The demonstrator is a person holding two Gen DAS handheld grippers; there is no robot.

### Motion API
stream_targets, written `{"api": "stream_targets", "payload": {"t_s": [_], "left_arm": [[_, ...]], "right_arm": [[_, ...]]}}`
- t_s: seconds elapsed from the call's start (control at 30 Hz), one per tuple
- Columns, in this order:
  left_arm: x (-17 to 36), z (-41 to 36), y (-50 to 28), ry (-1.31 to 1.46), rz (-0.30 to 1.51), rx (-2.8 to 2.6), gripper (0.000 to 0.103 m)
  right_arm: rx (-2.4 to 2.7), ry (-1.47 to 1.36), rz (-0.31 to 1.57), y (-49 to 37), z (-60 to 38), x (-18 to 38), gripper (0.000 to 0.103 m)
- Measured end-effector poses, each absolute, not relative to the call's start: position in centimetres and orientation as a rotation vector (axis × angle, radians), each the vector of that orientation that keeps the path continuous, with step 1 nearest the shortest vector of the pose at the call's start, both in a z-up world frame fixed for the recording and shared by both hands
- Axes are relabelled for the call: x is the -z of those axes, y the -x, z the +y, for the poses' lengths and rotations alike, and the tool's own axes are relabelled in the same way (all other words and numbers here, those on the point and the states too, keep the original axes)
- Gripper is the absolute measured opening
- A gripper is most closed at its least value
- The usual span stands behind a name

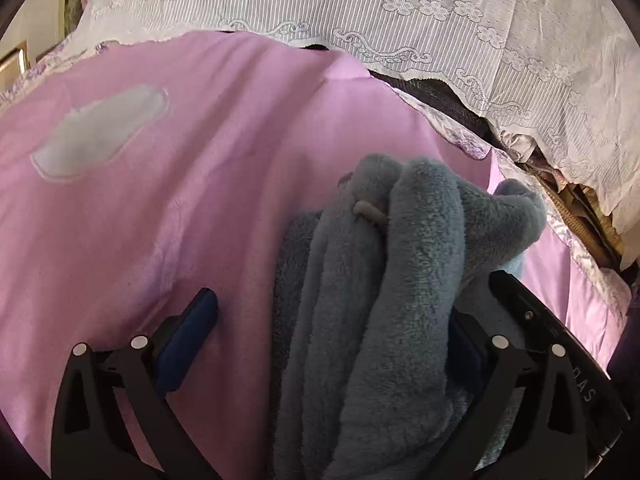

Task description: Fold small clothes

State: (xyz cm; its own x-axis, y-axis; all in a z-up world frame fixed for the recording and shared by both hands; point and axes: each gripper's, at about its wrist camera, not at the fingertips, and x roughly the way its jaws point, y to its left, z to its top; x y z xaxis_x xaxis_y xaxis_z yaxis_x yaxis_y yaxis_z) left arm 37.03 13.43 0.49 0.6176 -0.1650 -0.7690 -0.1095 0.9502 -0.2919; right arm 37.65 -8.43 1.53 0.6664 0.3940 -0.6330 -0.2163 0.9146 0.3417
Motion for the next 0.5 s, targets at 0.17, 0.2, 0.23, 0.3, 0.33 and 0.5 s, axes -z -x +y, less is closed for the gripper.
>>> {"api": "stream_targets", "payload": {"t_s": [0.17,0.2,0.23,0.3,0.33,0.5], "left_arm": [[-1.3,13.5,-35.2,0.327,0.845,0.031,0.099],[-1.7,13.7,-34.6,0.329,0.831,0.026,0.099],[-2.2,13.8,-33.9,0.322,0.810,0.015,0.099],[-3.1,13.7,-32.5,0.289,0.768,-0.001,0.099],[-3.4,13.4,-31.9,0.268,0.757,-0.002,0.099],[-2.6,12.9,-29.9,0.221,0.783,-0.015,0.099]], "right_arm": [[-0.367,-0.315,0.706,-35.7,-9.6,-2.5,0.023],[-0.364,-0.296,0.685,-34.9,-9.5,-3.1,0.025],[-0.365,-0.278,0.663,-34.2,-9.4,-3.6,0.026],[-0.370,-0.269,0.634,-32.6,-9.5,-4.3,0.026],[-0.374,-0.272,0.632,-32.0,-9.7,-4.3,0.026],[-0.353,-0.197,0.638,-28.3,-10.0,-3.2,0.026]]}}
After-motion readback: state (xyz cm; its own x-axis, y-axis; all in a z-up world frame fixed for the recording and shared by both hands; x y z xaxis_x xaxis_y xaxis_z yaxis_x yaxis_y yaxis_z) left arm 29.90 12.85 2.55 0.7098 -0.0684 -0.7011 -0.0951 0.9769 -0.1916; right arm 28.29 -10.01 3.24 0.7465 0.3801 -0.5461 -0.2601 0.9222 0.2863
